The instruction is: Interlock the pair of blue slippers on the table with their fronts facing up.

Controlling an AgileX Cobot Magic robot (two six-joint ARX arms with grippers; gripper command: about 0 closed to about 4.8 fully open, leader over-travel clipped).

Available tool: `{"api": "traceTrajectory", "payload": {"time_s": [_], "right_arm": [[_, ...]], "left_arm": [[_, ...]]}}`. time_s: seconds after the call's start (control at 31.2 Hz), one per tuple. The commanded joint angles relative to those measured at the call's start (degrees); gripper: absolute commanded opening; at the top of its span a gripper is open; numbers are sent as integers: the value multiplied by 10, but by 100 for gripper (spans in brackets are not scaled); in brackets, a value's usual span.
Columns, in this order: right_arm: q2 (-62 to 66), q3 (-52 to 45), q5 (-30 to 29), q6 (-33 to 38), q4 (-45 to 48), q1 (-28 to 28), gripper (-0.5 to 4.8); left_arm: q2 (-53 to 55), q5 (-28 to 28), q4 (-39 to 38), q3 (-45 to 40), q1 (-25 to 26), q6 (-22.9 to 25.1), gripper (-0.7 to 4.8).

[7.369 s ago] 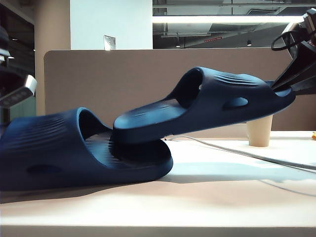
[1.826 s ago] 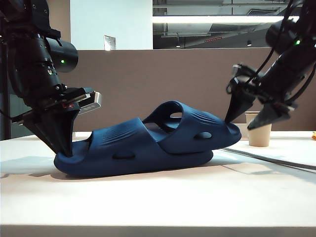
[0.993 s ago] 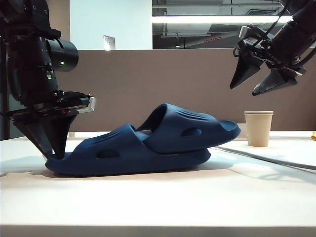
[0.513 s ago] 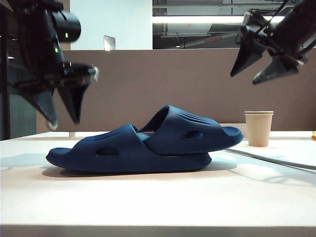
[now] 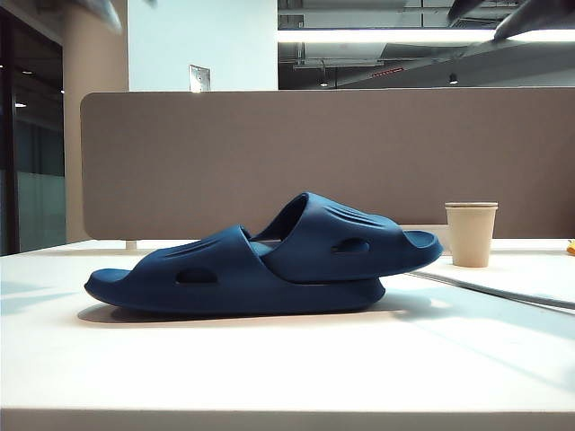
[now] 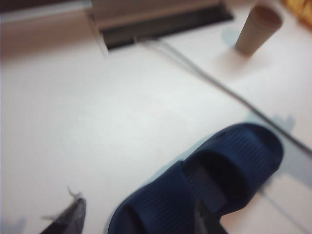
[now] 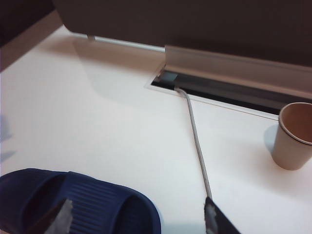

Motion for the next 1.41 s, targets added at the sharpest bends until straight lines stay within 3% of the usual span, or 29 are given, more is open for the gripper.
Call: {"api": "traceTrajectory", "payload": {"time_s": [0.03,0.35,0.67,1.06,1.28,1.41], "right_arm": [[-70,-34,24,15,7,0,342],[-256,-92,85,36,-61,0,337],[-399,-155,87,67,-61,0,337],[-555,-266,91,72,-54,0,332],[-614,-312,64,84,-53,0,330],[-630,-332,54,100,-58,0,289]], "left_arm": [[-75,3,11,2,0,-11,286],[-297,-28,10,-10,0,-12,277],[-501,-62,32,-127,0,-20,268],[-591,-59,30,-268,0,-48,268],[-607,-47,49,-356,0,-61,268],[-629,-48,83,-395,-1,-75,268]]}}
